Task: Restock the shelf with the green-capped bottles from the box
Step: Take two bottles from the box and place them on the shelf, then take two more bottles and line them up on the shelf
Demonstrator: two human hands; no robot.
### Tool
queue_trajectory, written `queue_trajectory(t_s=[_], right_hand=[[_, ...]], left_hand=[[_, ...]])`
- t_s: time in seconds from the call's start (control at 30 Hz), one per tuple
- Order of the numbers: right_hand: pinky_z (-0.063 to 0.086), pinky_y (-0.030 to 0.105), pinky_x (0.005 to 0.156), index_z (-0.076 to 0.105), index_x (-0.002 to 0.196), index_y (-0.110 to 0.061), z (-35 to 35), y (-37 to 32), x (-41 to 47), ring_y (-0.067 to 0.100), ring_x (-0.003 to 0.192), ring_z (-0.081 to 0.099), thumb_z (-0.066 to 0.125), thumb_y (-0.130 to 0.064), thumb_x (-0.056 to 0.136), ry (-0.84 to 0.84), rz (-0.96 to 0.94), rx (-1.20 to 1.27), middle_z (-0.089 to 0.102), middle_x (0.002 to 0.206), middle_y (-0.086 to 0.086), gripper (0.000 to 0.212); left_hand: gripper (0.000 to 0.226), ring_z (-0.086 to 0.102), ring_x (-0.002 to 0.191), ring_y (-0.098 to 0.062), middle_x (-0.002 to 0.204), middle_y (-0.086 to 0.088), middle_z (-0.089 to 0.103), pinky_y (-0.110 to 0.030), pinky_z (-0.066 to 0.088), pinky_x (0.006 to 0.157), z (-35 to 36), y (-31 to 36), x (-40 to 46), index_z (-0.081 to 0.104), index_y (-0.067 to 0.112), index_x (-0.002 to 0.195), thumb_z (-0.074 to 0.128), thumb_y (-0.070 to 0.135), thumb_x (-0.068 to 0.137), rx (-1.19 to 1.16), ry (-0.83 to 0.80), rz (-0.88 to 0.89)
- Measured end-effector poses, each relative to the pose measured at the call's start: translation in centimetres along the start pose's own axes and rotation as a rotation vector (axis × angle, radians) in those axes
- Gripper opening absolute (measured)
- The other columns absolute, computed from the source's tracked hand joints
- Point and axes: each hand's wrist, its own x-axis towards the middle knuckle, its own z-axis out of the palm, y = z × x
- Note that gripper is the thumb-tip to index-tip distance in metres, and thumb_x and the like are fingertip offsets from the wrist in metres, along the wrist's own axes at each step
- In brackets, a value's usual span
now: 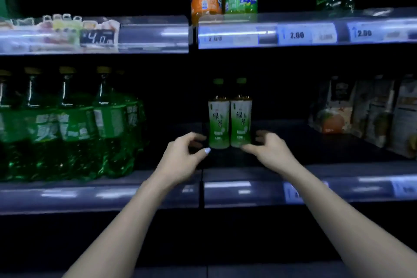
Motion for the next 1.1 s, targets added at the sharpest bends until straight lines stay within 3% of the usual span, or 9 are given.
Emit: queue_trajectory(t_s=[0.13, 0.3, 0.47, 0.6, 0.7, 0.77, 0.83, 0.93, 1.1], right_hand=[[0.051, 0.023, 0.078, 0.064, 0.101, -0.021, 1.1, 0.0, -10.3, 0.012, 0.084, 0.065, 0.075, -0.03, 0.073, 0.041, -0.085, 0.129, 0.069, 0.088, -0.002, 0.031], [0.047, 0.008, 0.061, 0.067, 0.081, -0.028, 4.6, 3.5, -21.2, 0.0, 0.063, 0.062, 0.075, -0.028, 0.073, -0.056, -0.055, 0.209, 0.069, 0.068, -0.006, 0.011], [0.048, 0.018, 0.064, 0.065, 0.081, -0.026, 11.1, 14.1, -30.9, 0.01, 0.065, 0.06, 0.074, -0.015, 0.076, -0.3, 0.238, 0.214, 0.066, 0.07, 0.0, 0.015], [0.048, 0.026, 0.071, 0.063, 0.086, -0.02, 16.4, 27.0, -40.9, 0.016, 0.069, 0.061, 0.073, -0.01, 0.077, -0.549, 0.537, 0.109, 0.063, 0.071, 0.001, 0.016], [0.045, 0.009, 0.061, 0.065, 0.092, -0.012, 20.4, 37.0, -48.1, 0.009, 0.065, 0.062, 0.074, -0.012, 0.076, -0.651, 0.725, 0.028, 0.067, 0.076, 0.007, 0.018], [0.04, 0.001, 0.055, 0.066, 0.096, -0.007, 23.5, 43.2, -52.6, 0.0, 0.06, 0.06, 0.075, -0.013, 0.076, -0.674, 0.805, -0.03, 0.07, 0.079, 0.01, 0.023], [0.045, 0.005, 0.062, 0.064, 0.1, -0.005, 26.7, 48.7, -56.6, 0.007, 0.067, 0.062, 0.075, -0.015, 0.076, -0.705, 0.855, -0.066, 0.07, 0.086, 0.011, 0.028], [0.054, 0.033, 0.083, 0.061, 0.106, -0.009, 31.7, 55.9, -61.8, 0.019, 0.086, 0.067, 0.073, -0.02, 0.077, -0.809, 0.872, -0.098, 0.071, 0.092, 0.008, 0.033], [0.043, 0.008, 0.073, 0.059, 0.116, -0.019, 38.2, 63.8, -68.4, 0.014, 0.1, 0.063, 0.073, -0.028, 0.075, -0.936, 0.743, -0.176, 0.066, 0.106, 0.002, 0.044]], left_hand=[[0.017, 0.067, 0.077, -0.002, 0.086, 0.01, 0.072, -0.013, 0.051, 0.07, -0.3, -0.1, -9.1, 0.065, 0.037, 0.097, 0.066, 0.032, 0.081, -0.104, -0.089, 0.112], [0.016, 0.062, 0.071, 0.0, 0.082, 0.008, 0.071, -0.01, 0.048, 0.065, 2.1, -4.5, -20.9, 0.067, 0.033, 0.096, 0.066, 0.022, 0.084, -0.259, -0.168, -0.095], [0.016, 0.054, 0.06, 0.001, 0.077, 0.003, 0.067, -0.009, 0.044, 0.061, 7.1, -12.2, -32.7, 0.068, 0.021, 0.1, 0.065, 0.016, 0.085, -0.25, -0.32, -0.428], [0.019, 0.058, 0.064, 0.002, 0.083, -0.007, 0.067, -0.007, 0.041, 0.06, 13.9, -21.0, -44.7, 0.066, 0.007, 0.103, 0.061, 0.003, 0.085, -0.17, -0.498, -0.712], [0.016, 0.059, 0.073, -0.009, 0.079, 0.0, 0.064, -0.003, 0.04, 0.057, 19.5, -27.7, -54.0, 0.066, 0.007, 0.099, 0.061, 0.001, 0.085, -0.148, -0.592, -0.894], [0.016, 0.059, 0.075, -0.002, 0.078, 0.013, 0.062, 0.001, 0.04, 0.056, 23.2, -32.3, -59.7, 0.065, 0.02, 0.086, 0.063, 0.005, 0.085, -0.128, -0.641, -0.991], [0.019, 0.063, 0.079, -0.005, 0.079, 0.013, 0.065, -0.003, 0.043, 0.06, 26.7, -36.9, -64.3, 0.062, 0.03, 0.08, 0.065, 0.011, 0.085, -0.103, -0.675, -1.038], [0.022, 0.067, 0.094, -0.018, 0.101, -0.002, 0.071, -0.026, 0.053, 0.078, 31.3, -43.2, -69.8, 0.067, 0.017, 0.105, 0.067, 0.022, 0.084, -0.009, -0.752, -1.091], [0.043, 0.062, 0.105, -0.018, 0.12, -0.005, 0.065, -0.027, 0.051, 0.086, 35.6, -50.6, -76.8, 0.058, 0.018, 0.123, 0.069, 0.026, 0.082, 0.073, -0.806, -1.085]])
